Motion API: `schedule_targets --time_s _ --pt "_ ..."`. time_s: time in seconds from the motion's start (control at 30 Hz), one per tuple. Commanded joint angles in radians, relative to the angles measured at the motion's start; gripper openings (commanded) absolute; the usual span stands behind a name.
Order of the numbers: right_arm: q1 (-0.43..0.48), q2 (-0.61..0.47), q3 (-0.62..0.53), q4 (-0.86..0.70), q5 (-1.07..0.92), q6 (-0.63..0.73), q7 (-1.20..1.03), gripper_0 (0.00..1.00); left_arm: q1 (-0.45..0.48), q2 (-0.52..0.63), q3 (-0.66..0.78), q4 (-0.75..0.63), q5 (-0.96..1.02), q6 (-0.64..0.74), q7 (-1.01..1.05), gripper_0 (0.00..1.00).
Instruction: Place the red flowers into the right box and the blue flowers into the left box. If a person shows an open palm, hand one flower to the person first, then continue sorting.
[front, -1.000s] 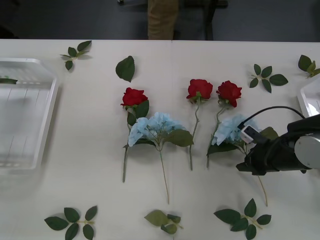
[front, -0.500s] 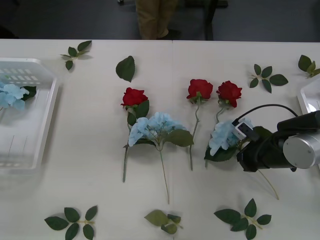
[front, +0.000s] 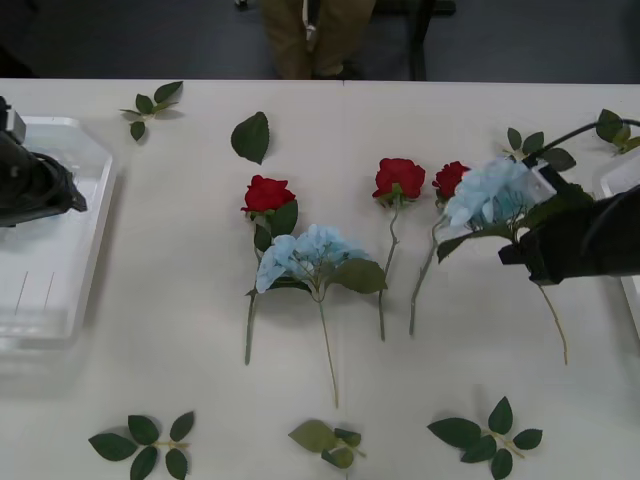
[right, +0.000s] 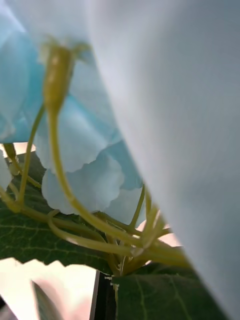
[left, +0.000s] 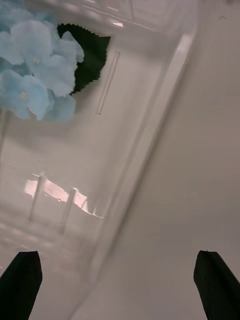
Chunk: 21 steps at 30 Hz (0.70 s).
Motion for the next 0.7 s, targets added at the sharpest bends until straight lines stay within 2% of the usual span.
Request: schedule_targets --time_s 0.03,0.2,0.4,0.57,0.7 --pt "-0.118 0.016 -0.016 -0.03 -0.113 -0.065 -0.043 0.0 -0.135 -0.104 -0.1 -0.003 -0.033 0.016 -0.066 0.88" --pt "-0.203 0.151 0.024 -0.026 -0.198 -0.233 -0.155 0.0 -0.267 -0.243 -0.261 0.086 -0.077 0.016 -0.04 0.88" --pt "-0.273 0.307 0.079 -0.026 -0.214 -0.38 -0.295 0.0 -0.318 -0.391 -0.336 0.187 -0.142 -0.02 -0.032 0.89" --pt "-0.291 0.369 0.096 -0.026 -0.258 -0.418 -0.393 0.0 -0.341 -0.476 -0.399 0.262 -0.159 -0.073 -0.03 0.88" --pt "-0.292 0.372 0.102 -0.026 -0.275 -0.435 -0.399 0.0 -0.368 -0.498 -0.446 0.285 -0.168 -0.082 -0.03 0.88"
